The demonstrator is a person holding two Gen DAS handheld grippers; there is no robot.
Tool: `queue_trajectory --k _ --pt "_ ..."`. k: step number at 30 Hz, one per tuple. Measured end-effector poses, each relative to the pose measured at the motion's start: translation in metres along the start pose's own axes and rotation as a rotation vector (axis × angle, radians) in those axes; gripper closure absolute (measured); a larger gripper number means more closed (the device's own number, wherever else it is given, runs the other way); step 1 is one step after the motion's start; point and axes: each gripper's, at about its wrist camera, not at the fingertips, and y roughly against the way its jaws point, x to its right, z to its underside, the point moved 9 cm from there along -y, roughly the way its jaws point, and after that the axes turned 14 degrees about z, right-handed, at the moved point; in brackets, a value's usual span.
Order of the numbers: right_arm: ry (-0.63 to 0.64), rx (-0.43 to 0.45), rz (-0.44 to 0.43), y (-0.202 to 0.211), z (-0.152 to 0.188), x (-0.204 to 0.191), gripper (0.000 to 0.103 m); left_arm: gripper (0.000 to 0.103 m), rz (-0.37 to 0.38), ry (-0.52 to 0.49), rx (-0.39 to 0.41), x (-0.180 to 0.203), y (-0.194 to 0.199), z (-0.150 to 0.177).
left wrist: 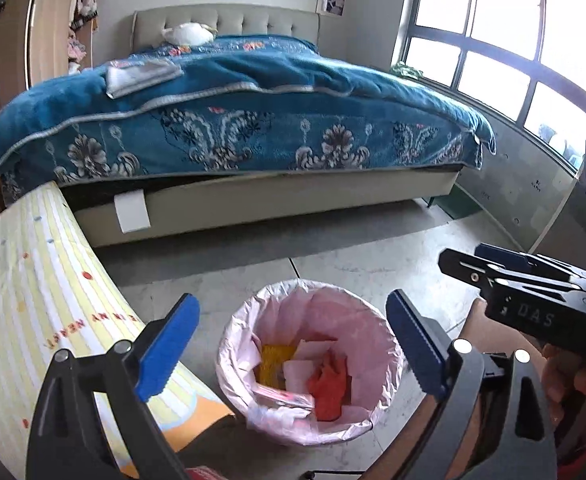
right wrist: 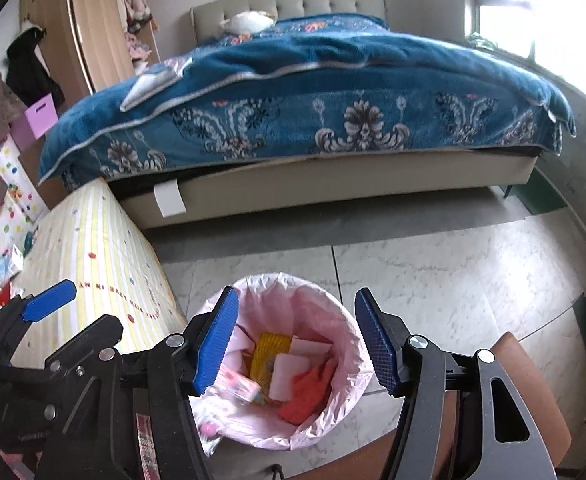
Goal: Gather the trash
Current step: 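Return to the table and grasp the mint-green plush with the left tool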
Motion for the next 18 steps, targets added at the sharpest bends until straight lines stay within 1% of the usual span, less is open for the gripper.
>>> queue_trajectory --k 4,7,8,12,14,18 --pt "0.009 0.013 -0.007 0.011 -0.001 -0.003 0.042 0.011 -0.025 -0.005 0.029 -0.005 0.021 -0.002" --pt "0.022 0.026 -0.027 0.023 -0.001 -0.010 0.042 0.011 -0.064 -0.002 0.055 -0.012 0.040 -0.002" --pt "0.028 0.033 -0.035 0.027 -0.002 -0.014 0.042 0.011 -0.092 -0.003 0.067 -0.017 0.051 -0.001" --pt "0.055 0.060 -0.079 0.042 0.000 -0.036 0.042 0.011 -0.166 0.003 0.112 -0.034 0.086 0.003" --pt "0.070 0.069 -0.107 0.049 0.002 -0.049 0.042 0.011 -0.219 0.007 0.137 -0.046 0.110 0.008" --pt "0.134 0.091 -0.174 0.066 0.005 -0.090 0.042 0.011 -0.315 0.043 0.171 -0.074 0.154 0.019"
